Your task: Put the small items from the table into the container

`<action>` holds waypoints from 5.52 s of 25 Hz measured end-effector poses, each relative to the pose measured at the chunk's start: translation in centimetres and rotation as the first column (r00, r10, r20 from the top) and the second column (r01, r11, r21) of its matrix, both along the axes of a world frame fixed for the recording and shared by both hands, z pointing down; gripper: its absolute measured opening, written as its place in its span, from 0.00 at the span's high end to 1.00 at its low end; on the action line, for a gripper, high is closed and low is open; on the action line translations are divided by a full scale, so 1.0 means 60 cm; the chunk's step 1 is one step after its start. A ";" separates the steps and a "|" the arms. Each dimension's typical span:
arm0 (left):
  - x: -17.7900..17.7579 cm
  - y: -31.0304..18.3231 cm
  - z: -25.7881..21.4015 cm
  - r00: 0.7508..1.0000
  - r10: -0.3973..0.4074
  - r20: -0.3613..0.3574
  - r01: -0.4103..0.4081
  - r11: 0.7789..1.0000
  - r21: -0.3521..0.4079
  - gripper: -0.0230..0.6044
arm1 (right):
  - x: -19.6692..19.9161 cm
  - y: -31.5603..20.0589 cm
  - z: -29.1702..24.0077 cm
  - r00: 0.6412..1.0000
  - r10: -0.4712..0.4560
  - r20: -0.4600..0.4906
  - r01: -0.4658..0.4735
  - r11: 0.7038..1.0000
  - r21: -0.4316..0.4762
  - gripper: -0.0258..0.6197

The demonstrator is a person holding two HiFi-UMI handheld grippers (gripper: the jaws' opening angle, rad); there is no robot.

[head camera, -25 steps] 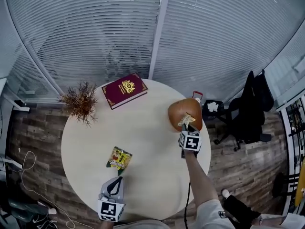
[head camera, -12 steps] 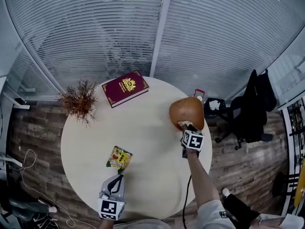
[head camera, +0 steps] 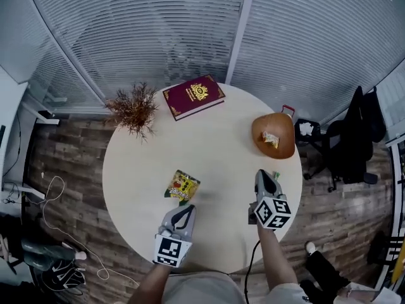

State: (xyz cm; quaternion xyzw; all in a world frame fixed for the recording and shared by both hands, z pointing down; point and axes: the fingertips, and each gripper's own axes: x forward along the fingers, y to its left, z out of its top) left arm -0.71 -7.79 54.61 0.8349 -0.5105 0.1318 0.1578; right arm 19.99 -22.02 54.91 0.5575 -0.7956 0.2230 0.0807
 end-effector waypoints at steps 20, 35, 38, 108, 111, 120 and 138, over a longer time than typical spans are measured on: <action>0.007 0.059 0.022 0.996 0.067 -0.055 -0.068 0.998 -0.017 0.97 | -0.155 0.326 0.054 0.986 -0.137 -0.095 0.134 0.990 -0.036 0.96; 0.002 0.048 0.018 0.998 0.048 -0.030 -0.049 0.998 -0.030 0.96 | 0.158 0.105 0.238 0.949 0.112 -0.296 -0.193 0.946 -0.261 0.69; -0.006 0.049 0.023 0.999 0.039 -0.022 -0.040 0.998 -0.043 0.96 | 0.201 0.081 0.279 0.929 0.157 -0.336 -0.265 0.915 -0.304 0.61; -0.103 0.075 0.019 0.999 0.028 -0.042 -0.028 1.000 0.001 0.97 | -0.204 0.318 0.077 0.996 -0.075 -0.045 0.069 0.991 -0.117 0.96; -0.120 0.083 0.023 0.999 0.035 -0.039 -0.035 0.999 -0.002 0.97 | -0.234 0.338 0.076 0.994 -0.094 -0.057 0.087 0.990 -0.112 0.96; -0.159 0.091 0.032 0.996 0.056 -0.070 -0.056 0.998 0.001 0.97 | -0.309 0.342 0.103 0.974 -0.183 -0.132 0.166 0.977 -0.133 0.96; -0.303 0.111 0.053 0.997 -0.051 -0.056 0.048 0.997 -0.058 0.96 | -0.447 0.251 0.318 0.901 -0.281 -0.331 0.152 0.918 -0.367 0.50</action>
